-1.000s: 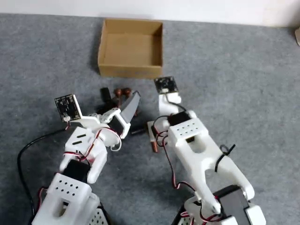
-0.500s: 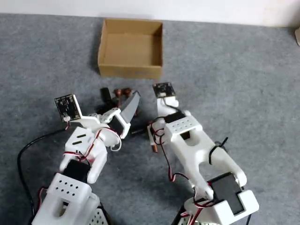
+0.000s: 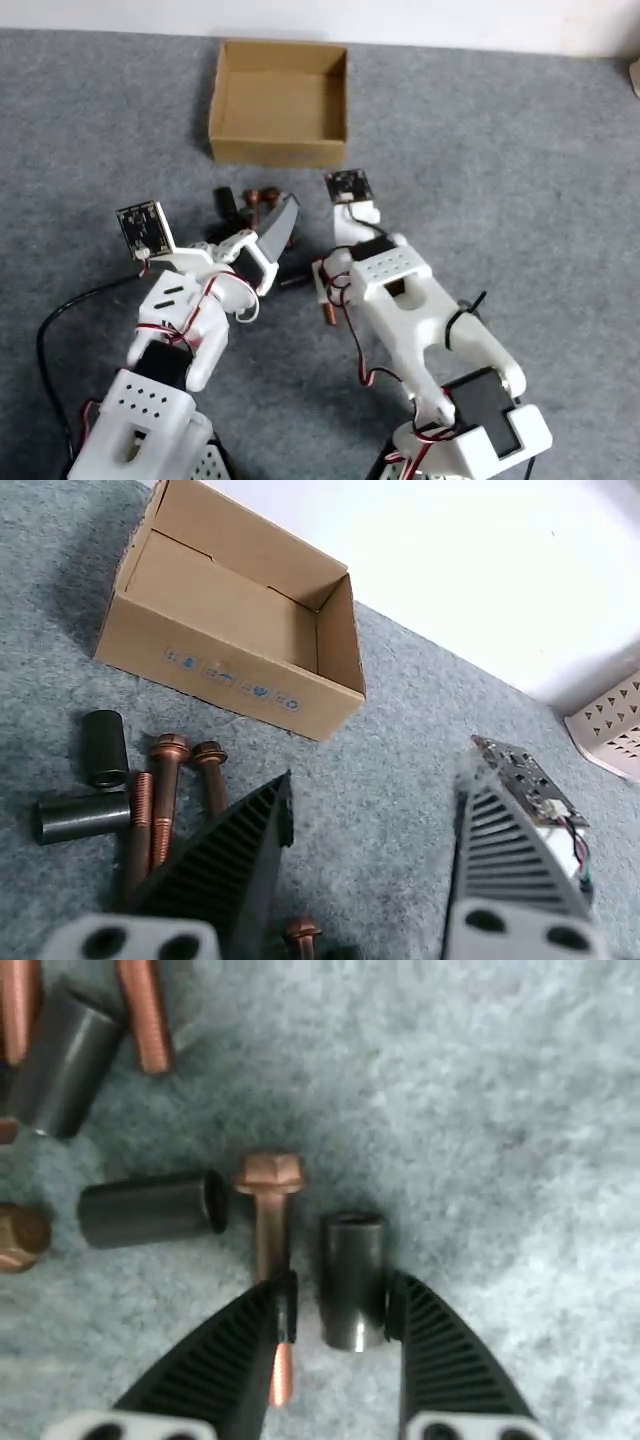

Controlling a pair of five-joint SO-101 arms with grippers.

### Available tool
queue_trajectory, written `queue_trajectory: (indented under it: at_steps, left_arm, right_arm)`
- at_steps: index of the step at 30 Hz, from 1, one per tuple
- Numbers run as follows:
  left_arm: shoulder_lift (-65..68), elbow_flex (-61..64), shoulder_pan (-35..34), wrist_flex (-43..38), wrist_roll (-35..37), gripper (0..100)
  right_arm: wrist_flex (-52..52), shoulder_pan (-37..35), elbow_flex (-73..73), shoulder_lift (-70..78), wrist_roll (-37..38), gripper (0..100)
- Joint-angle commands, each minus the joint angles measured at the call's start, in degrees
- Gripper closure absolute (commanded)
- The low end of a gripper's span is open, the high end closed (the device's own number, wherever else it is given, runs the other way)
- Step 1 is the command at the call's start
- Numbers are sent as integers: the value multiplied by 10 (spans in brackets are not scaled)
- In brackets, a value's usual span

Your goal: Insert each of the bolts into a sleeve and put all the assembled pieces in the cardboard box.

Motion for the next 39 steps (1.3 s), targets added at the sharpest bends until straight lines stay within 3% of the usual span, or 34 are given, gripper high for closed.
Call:
queue_trajectory:
  at_steps: [1,18,23,25,34,39]
  left_arm:
    - [-8,-15,-6,-15,0,752]
    - [-8,-15,-7,-15,0,752]
    - [-9,-15,-7,-15,0,752]
    - [-9,-15,-7,-15,1,752]
    - [-9,-15,-7,-15,1,752]
    - [-9,-15,-7,-15,1,752]
  right_arm:
    - [-7,-2,-19,-2,-2,857]
    - [-7,31,-10,44,-1,861]
    - [17,31,-51,135,-3,998]
    - [49,32,-81,141,-4,985]
    - [65,66,-106,131,-3,995]
    - [79,78,-96,18,0,995]
